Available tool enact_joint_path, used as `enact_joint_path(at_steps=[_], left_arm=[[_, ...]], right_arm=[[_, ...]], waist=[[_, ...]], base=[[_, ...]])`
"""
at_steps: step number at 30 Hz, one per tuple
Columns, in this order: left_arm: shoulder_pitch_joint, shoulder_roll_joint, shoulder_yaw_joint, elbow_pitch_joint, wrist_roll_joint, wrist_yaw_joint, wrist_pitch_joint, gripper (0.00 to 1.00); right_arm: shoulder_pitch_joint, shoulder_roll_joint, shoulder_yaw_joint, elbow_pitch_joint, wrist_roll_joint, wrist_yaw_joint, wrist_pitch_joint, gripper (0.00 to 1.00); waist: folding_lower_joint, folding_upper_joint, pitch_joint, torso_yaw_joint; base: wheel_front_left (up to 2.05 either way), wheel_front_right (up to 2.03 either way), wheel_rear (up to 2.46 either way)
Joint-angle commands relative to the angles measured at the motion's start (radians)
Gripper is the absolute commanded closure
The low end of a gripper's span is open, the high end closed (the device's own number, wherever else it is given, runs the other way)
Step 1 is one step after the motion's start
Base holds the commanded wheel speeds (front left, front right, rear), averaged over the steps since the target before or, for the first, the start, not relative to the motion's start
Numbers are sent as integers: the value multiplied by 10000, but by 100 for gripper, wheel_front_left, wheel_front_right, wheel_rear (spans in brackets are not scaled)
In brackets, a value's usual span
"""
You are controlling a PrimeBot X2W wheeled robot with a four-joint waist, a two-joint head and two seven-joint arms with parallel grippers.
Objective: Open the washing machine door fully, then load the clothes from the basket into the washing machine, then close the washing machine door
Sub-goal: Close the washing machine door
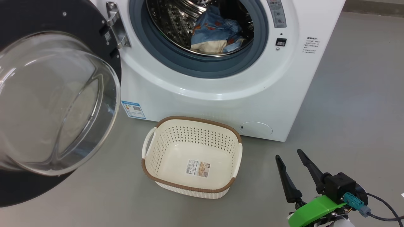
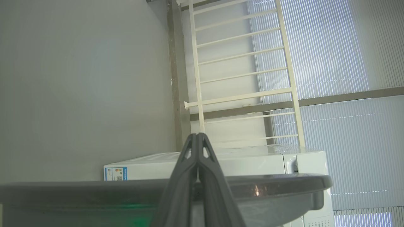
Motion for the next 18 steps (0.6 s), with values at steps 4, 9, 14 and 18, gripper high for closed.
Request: enact_joint_path(at_steps=[4, 9, 14, 18], left_arm=[[-329, 912, 101, 37, -223, -78, 482, 100], [-344, 905, 85, 169, -422, -90, 1015, 100], [-201, 754, -34, 262, -629, -94, 1960, 100], [-107, 621, -29, 261, -883, -81, 2724, 100]], right_arm=[[-348, 19, 191, -219, -140, 27, -49, 0], [-347, 19, 160, -201, -96, 27, -49, 0], [-307, 19, 130, -191, -30, 27, -49, 0], [-298, 19, 138, -180, 15, 27, -49, 0]], waist=[[0, -1, 79, -158], [0, -1, 62, -180], [0, -1, 27, -129], [0, -1, 19, -102]], base=[[0, 0, 0], [0, 0, 0], [0, 0, 0], [0, 0, 0]])
